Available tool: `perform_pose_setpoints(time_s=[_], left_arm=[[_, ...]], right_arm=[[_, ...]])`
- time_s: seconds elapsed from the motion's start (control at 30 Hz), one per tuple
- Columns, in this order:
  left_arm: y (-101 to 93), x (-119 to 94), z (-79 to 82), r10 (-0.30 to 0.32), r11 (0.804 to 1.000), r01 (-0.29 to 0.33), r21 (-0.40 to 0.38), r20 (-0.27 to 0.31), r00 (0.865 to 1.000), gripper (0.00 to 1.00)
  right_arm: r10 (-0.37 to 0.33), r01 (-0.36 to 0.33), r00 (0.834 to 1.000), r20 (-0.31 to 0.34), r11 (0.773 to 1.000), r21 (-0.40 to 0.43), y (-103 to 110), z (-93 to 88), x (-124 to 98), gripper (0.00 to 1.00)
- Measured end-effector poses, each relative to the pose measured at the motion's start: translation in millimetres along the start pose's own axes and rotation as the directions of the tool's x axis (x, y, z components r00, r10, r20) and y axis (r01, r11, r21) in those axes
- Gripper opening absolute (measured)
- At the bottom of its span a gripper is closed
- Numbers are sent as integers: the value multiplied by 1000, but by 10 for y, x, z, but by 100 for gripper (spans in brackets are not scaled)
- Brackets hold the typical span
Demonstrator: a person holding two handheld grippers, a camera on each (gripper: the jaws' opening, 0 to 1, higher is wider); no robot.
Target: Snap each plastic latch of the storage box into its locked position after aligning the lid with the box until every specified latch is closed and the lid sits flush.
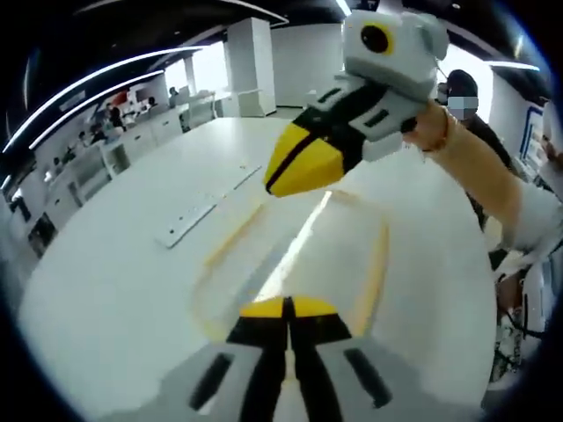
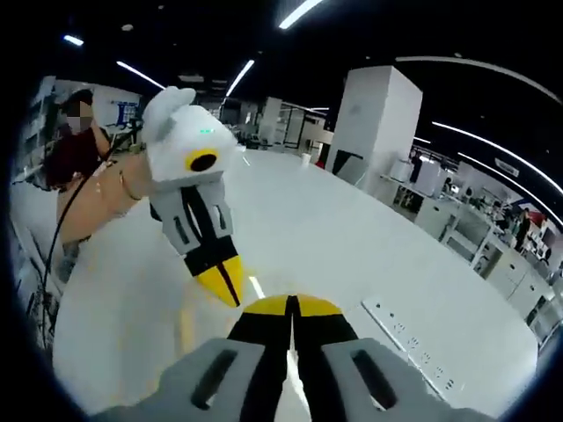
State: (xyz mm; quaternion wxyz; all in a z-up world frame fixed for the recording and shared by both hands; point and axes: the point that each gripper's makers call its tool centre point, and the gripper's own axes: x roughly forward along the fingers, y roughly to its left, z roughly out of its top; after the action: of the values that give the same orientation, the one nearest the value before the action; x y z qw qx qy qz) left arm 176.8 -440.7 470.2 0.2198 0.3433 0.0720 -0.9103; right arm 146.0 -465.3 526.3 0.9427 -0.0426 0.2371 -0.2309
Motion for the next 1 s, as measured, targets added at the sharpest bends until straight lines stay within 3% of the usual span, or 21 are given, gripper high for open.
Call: perform_pose_setpoints(time_s=[0.2,0.4,0.5,0.6,0.7,1.0], left_arm=[[-16,-6,-26,17,1000,-16,27,-24,1000,0],[-6,25,-23,57,997,-54,48,-75,996,0],[1,35,-23,72,996,-67,53,-99,993,0],[16,41,-25,80,996,-74,52,-117,990,0],[28,40,-24,82,996,-75,55,-129,988,0],[43,38,-13,88,995,-79,63,-143,986,0]], right_arm=[[19,-20,1000,9,1000,20,192,-46,-48,0],[52,-53,998,-35,998,-22,563,-233,-35,0],[46,-46,998,-32,999,-16,760,-338,-81,0],[49,-50,999,-20,997,-60,925,-377,-80,0],[96,-97,995,-28,994,-50,1065,-471,-50,0],[105,-111,990,-96,992,-55,1059,-683,51,0]])
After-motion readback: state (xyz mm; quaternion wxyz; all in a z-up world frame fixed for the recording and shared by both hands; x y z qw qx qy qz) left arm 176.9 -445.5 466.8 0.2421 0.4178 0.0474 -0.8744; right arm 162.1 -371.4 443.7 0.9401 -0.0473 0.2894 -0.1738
